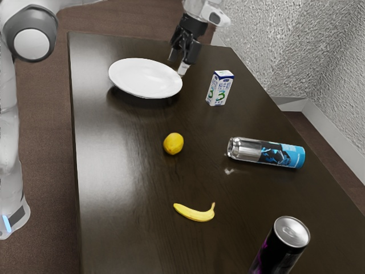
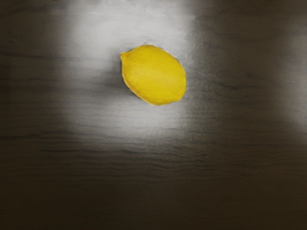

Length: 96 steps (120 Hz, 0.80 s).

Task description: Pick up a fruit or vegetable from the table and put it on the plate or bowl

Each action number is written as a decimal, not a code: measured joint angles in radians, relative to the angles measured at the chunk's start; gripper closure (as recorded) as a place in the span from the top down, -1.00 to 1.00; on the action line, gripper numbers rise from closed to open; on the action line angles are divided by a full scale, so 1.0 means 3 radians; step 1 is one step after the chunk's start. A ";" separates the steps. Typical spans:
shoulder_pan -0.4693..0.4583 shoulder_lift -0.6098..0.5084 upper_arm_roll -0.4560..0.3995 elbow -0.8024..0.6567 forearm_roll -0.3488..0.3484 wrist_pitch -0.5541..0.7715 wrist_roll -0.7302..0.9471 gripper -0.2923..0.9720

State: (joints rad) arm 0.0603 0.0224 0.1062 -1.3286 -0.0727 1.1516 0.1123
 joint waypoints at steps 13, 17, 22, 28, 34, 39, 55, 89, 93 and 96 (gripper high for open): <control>0.0388 0.0000 0.0075 -0.0014 -0.0066 0.0471 0.0095 0.51; 0.0528 0.0002 0.0084 -0.0015 -0.0080 0.0572 0.0121 0.51; 0.0699 0.0002 0.0097 -0.0015 -0.0094 0.0676 0.0150 0.51; 0.0941 -0.0019 0.0053 0.0218 -0.0003 0.0756 0.0182 0.51; 0.1274 -0.0058 -0.0102 0.0631 0.0257 0.0800 0.0211 0.51; 0.1516 0.0027 -0.0176 0.0640 0.0391 0.0805 0.0233 0.50; 0.0566 0.0844 -0.0223 0.0570 0.0360 0.0824 0.0298 0.51; 0.0179 0.0732 -0.0280 0.0413 0.0201 0.0868 0.0392 0.50; 0.0106 0.0478 -0.0251 -0.0028 0.0188 0.0941 0.0397 0.50; 0.0078 0.0309 -0.0235 -0.0338 0.0181 0.1017 0.0401 0.50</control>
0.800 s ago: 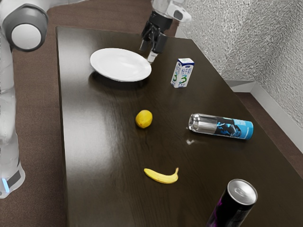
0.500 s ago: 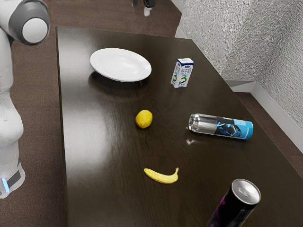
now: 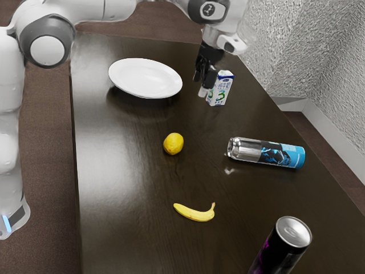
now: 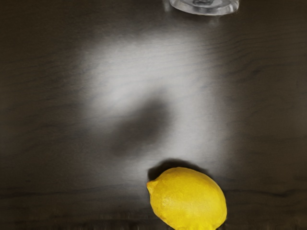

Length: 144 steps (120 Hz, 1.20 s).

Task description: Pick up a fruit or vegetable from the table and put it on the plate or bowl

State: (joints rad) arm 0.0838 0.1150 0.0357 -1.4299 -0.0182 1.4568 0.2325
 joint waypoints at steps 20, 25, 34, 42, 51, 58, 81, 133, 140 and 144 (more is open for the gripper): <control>-0.0010 -0.0546 0.0037 -0.1268 0.0001 0.0735 0.0022 0.50; 0.0004 -0.0539 0.0039 -0.1304 0.0013 0.0862 0.0028 0.50; 0.0032 -0.0505 0.0030 -0.1350 0.0030 0.1049 0.0034 0.50; 0.0064 -0.0440 -0.0003 -0.1361 0.0037 0.1209 0.0036 0.50; 0.0093 -0.0300 -0.0044 -0.1405 0.0033 0.1394 0.0036 0.50; 0.0102 -0.0277 -0.0074 -0.1556 0.0030 0.1523 0.0032 0.50; 0.0236 -0.0358 -0.0383 -0.1857 0.0020 0.1776 0.0019 0.50; 0.0243 -0.0764 -0.0674 -0.1915 0.0053 0.1697 0.0017 0.50; 0.0243 -0.0749 -0.0663 -0.1893 0.0069 0.1639 0.0015 0.50; 0.0245 -0.0830 -0.0650 -0.1972 0.0075 0.1618 0.0013 0.50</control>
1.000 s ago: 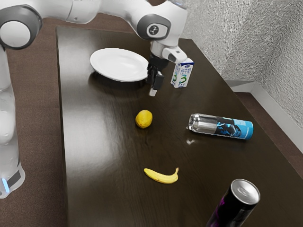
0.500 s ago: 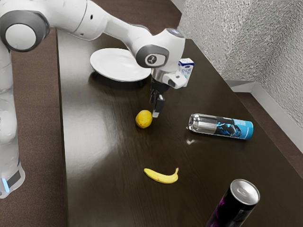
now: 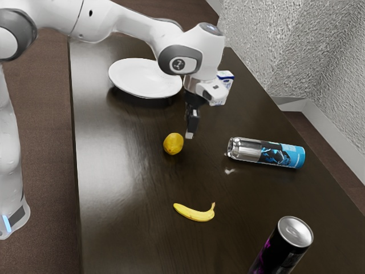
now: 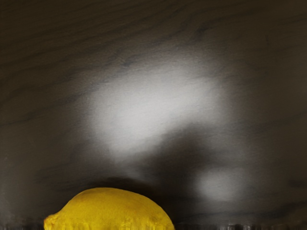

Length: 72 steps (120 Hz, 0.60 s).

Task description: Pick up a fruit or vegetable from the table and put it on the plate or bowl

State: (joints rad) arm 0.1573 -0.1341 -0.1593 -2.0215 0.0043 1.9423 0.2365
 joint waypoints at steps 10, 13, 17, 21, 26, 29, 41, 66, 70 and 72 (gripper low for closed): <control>0.0010 -0.0230 0.0081 -0.0259 0.0002 -0.0015 -0.0019 0.50; 0.0016 -0.0276 0.0093 -0.0307 0.0001 -0.0016 -0.0025 0.50; 0.0018 -0.0329 0.0102 -0.0362 -0.0004 -0.0013 -0.0033 0.50; 0.0018 -0.0373 0.0106 -0.0406 -0.0010 -0.0004 -0.0041 0.50; 0.0019 -0.0409 0.0097 -0.0432 -0.0019 0.0006 -0.0050 0.51; 0.0018 -0.0435 0.0089 -0.0439 -0.0034 0.0011 -0.0056 0.51; 0.0272 -0.0528 -0.0177 -0.0450 -0.0118 0.0032 -0.0074 0.51; 0.0828 -0.0712 -0.0739 -0.0464 -0.0316 0.0036 -0.0098 0.50; 0.0836 -0.0755 -0.0745 -0.0508 -0.0351 0.0036 -0.0101 0.50; 0.0839 -0.0779 -0.0747 -0.0541 -0.0375 0.0036 -0.0103 0.50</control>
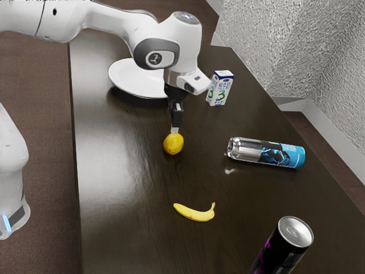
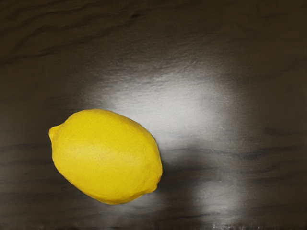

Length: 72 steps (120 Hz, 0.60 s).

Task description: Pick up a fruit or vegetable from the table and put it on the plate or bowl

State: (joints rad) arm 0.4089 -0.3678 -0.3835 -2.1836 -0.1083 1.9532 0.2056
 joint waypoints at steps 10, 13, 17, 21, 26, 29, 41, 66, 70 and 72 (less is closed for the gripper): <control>0.0004 -0.0069 -0.0032 -0.0107 -0.0100 -0.0003 -0.0008 0.50; 0.0002 -0.0080 -0.0046 -0.0118 -0.0129 -0.0005 -0.0009 0.50; -0.0001 -0.0088 -0.0071 -0.0127 -0.0174 -0.0008 -0.0011 0.50; -0.0001 -0.0093 -0.0099 -0.0131 -0.0220 -0.0015 -0.0012 0.50; 0.0000 -0.0099 -0.0123 -0.0134 -0.0266 -0.0027 -0.0013 0.50; 0.0003 -0.0107 -0.0131 -0.0142 -0.0288 -0.0033 -0.0014 0.50; 0.0076 -0.0152 -0.0142 -0.0259 -0.0386 -0.0050 -0.0018 0.50; 0.0123 -0.0192 -0.0143 -0.0326 -0.0469 -0.0147 -0.0033 0.50; 0.0122 -0.0203 -0.0143 -0.0315 -0.0479 -0.0180 -0.0035 0.50; 0.0121 -0.0208 -0.0143 -0.0311 -0.0483 -0.0198 -0.0036 0.50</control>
State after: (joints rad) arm 0.4453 -0.4303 -0.4265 -2.2768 -0.2532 1.8939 0.1949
